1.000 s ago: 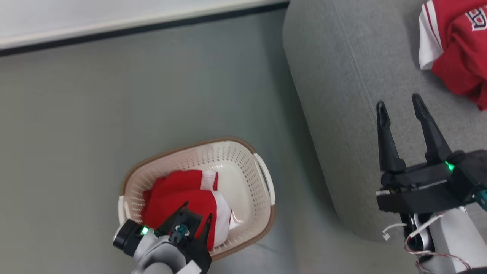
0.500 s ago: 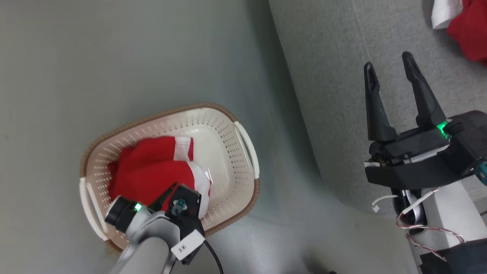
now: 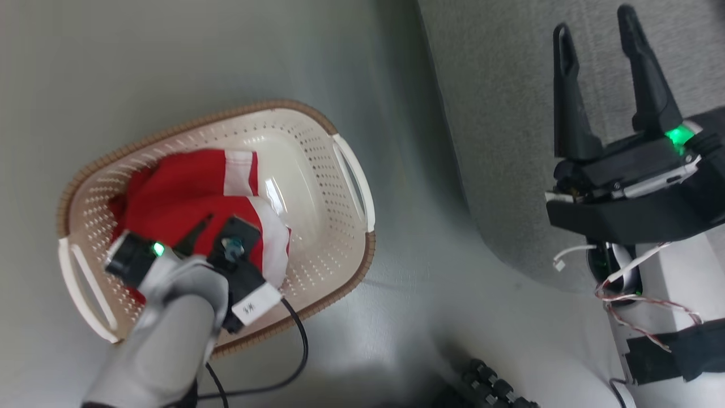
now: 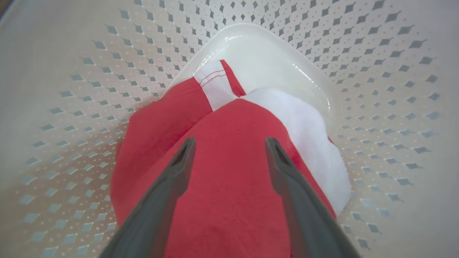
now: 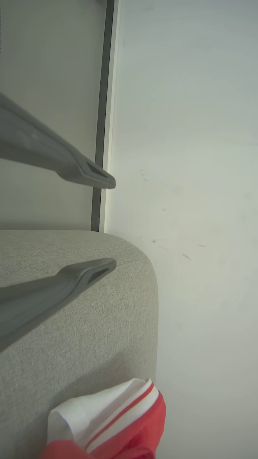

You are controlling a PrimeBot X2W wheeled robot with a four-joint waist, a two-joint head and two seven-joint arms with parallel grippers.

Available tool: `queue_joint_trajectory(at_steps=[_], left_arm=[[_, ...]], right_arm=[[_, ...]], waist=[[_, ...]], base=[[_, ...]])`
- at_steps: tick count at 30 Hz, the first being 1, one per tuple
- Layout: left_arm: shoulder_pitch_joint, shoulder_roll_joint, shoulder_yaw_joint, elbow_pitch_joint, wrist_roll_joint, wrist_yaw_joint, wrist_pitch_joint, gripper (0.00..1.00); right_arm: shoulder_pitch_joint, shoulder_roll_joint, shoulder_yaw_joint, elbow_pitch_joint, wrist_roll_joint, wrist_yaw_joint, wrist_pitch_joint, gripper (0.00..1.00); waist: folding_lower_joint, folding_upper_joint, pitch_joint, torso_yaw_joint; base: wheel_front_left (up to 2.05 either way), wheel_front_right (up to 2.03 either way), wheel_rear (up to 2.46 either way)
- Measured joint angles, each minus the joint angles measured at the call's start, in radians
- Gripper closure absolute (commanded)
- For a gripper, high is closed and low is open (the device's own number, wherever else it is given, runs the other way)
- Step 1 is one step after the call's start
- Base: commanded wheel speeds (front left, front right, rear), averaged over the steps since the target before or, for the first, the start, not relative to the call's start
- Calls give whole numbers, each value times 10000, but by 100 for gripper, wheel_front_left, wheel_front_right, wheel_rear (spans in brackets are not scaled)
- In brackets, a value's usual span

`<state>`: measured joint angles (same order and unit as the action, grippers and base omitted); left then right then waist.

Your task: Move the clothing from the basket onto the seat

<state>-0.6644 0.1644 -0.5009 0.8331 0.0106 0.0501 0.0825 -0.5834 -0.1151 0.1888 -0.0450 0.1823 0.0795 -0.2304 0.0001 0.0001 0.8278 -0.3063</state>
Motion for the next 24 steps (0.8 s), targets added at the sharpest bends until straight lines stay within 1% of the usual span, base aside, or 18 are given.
queue_joint_trajectory(at_steps=[7,11,18,19,20,22,23,24], left_arm=[[-861,245,-102,291,410,140,360,0],[-1040,253,-134,564,556,224,479,0],[-1191,261,-165,934,619,353,489,0],[-1221,261,-173,988,621,380,489,5],[-1267,261,-186,1030,633,380,489,33],[-1334,257,-196,1101,633,382,487,69],[-1334,257,-196,1101,633,382,487,82],[-1345,255,-207,1150,633,382,487,100]], right_arm=[[-657,84,-19,-10,36,0,-92,0],[-878,159,-8,224,36,2,-148,0],[-1155,240,81,642,36,12,-192,0],[-1206,257,90,704,36,12,-192,0],[-1244,263,94,757,38,13,-199,0],[-1249,272,109,836,38,17,-236,0],[-1249,272,109,836,38,17,-236,0],[-1249,280,115,869,38,48,-236,0]], waist=[[0,0,920,-115],[1,0,1357,-181],[-1,0,1666,-336],[-1,0,1661,-352],[-1,0,1650,-365],[-1,0,1626,-391],[-1,0,1626,-391],[-1,0,1612,-403]], base=[[0,0,0],[0,0,0],[0,0,0],[0,0,0],[0,0,0],[0,0,0],[0,0,0],[0,0,0]])
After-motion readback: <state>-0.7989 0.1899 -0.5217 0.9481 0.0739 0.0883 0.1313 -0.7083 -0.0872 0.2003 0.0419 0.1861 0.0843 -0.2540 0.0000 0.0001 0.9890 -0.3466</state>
